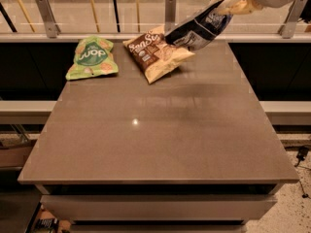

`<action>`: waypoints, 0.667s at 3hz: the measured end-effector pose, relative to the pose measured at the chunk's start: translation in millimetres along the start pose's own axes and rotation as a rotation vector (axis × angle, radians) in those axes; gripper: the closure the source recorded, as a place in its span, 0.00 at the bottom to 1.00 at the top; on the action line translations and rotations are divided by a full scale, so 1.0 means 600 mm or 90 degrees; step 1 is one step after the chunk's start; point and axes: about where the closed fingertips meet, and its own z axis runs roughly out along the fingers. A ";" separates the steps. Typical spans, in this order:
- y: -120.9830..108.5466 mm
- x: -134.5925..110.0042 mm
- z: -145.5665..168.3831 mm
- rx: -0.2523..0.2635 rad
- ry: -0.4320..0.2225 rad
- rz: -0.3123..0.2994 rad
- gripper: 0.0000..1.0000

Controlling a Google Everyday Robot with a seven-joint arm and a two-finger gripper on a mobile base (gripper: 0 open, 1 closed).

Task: Move blue chip bag near brown chip bag

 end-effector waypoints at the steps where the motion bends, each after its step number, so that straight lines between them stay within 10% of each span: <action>1: 0.022 0.045 0.021 -0.034 0.069 0.005 1.00; 2: 0.058 0.078 0.041 -0.056 0.135 0.012 1.00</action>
Offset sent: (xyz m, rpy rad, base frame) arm 0.0723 -0.0661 -0.0562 -0.1268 -0.1061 -0.3403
